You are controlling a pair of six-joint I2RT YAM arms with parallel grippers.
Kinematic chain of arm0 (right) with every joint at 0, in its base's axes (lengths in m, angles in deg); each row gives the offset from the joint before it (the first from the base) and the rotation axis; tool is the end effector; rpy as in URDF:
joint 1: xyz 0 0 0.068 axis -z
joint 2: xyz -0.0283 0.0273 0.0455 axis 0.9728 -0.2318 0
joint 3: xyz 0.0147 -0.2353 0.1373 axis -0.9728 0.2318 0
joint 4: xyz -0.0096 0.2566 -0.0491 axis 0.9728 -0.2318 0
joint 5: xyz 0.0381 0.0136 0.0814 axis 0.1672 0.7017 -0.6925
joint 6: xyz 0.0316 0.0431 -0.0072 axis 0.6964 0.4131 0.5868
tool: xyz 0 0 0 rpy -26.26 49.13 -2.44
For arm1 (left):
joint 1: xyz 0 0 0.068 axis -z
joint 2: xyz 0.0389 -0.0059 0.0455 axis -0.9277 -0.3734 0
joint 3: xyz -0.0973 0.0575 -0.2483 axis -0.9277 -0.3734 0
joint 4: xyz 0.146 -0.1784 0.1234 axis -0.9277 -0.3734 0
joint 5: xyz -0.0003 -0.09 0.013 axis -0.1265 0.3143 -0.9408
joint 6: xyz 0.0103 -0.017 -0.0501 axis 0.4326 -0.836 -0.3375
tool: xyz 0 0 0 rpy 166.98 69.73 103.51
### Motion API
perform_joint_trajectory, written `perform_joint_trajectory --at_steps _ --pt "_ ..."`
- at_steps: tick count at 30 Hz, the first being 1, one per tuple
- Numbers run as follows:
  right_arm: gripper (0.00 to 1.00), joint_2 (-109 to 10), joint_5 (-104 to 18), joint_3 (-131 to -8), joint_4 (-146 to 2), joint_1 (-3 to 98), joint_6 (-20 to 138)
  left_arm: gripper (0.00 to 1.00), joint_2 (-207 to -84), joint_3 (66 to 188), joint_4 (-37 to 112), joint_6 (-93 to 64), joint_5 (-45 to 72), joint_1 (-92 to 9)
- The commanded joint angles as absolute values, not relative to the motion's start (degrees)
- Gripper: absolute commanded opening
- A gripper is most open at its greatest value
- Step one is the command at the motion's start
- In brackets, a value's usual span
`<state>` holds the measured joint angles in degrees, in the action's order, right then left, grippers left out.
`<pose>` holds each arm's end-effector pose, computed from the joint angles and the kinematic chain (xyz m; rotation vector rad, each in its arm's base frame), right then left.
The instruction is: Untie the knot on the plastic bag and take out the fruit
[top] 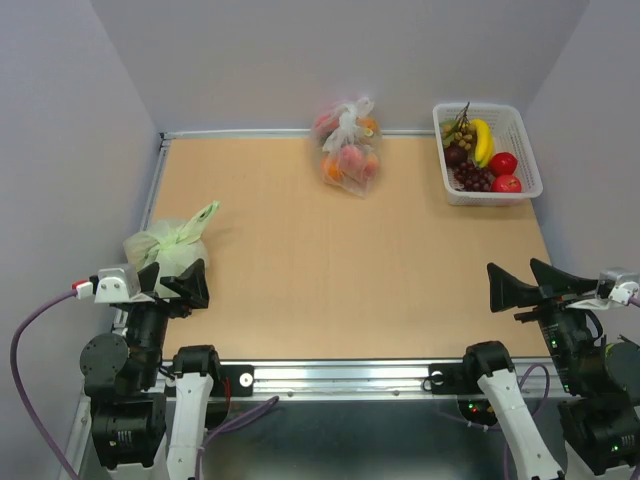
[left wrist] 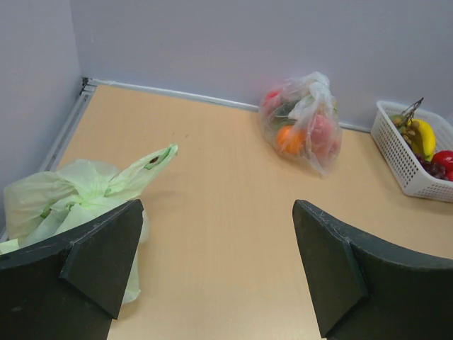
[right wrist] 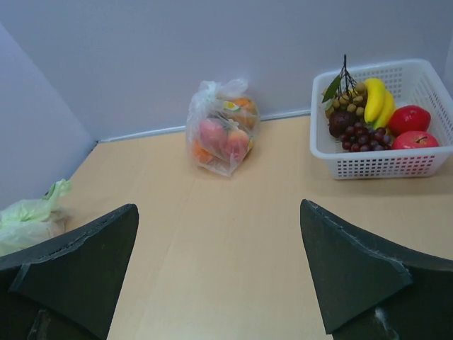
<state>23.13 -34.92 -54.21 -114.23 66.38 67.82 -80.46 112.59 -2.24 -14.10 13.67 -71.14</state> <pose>-0.0304 -0.0060 0.3994 0.0768 1.4166 0.3660 -0.0112 -0.0058 0.4014 -0.0494 1.3995 -0.2219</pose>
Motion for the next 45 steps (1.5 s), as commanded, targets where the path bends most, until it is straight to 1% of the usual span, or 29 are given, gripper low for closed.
perform_joint_trajectory --at_steps 1,6,11,12,13,18,22,25,28,31,32,34,37,40,45 --pt "1.0 22.64 -34.17 -54.3 -113.26 65.87 66.49 0.98 -79.91 113.33 -0.43 -12.59 13.47 -70.88" --pt "1.0 20.45 -33.81 -54.39 -112.83 65.87 65.43 0.98 -80.17 114.03 -1.04 -12.32 12.41 -70.88" --pt "1.0 13.6 -34.95 -53.33 -110.02 65.87 66.75 0.98 -80.87 114.73 -2.45 -12.84 11.97 -70.97" --pt "1.0 10.28 -37.91 -53.33 -109.66 65.96 65.88 0.98 -81.14 114.82 -3.15 -13.55 11.27 -70.88" --pt "1.0 10.25 -38.98 -53.42 -109.05 65.96 65.09 0.98 -81.31 114.82 -3.15 -14.25 11.09 -70.88" --pt "1.0 -3.7 -40.14 -53.94 -105.45 65.87 67.18 0.98 -82.37 115.08 -5.79 -16.1 12.15 -70.8" --pt "1.0 -16.88 -45.75 -56.93 -102.81 65.87 67.28 0.98 -83.07 114.74 -8.33 -17.07 11.27 -70.8" --pt "1.0 -26.82 -47.69 -59.65 -98.51 65.87 67.1 0.98 -83.6 113.95 -8.69 -17.86 11.35 -70.62" --pt "1.0 -35.52 -50.58 -61.58 -89.57 65.87 67.89 0.98 -83.86 112.98 -8.34 -18.39 11.7 -70.27" --pt "1.0 -44.05 -52.79 -62.91 -83.58 65.52 69.64 0.98 -84.3 112.36 -8.25 -18.74 12.14 -69.92" --pt "1.0 -45.9 -52.97 -63.61 -79.64 65.26 70.35 0.98 -84.39 112.1 -8.25 -18.91 12.49 -69.74" --pt "1.0 -49.59 -51.93 -64.84 -76.28 63.34 70.44 0.98 -84.57 111.84 -8.25 -19.09 13.28 -69.48" --pt "1.0 -59.15 -51.56 -68.09 -68.74 60.87 69.83 0.98 -85.27 111.31 -8.08 -19.09 13.81 -69.22" --pt "1.0 -64.71 -50.78 -71.08 -61.62 58.58 69.48 0.98 -85.71 110.96 -7.9 -19.0 13.29 -68.78" --pt "1.0 -76.91 -50.25 -77.67 -52.99 56.21 66.14 0.98 -86.24 110.08 -7.37 -20.58 14.69 -68.6"
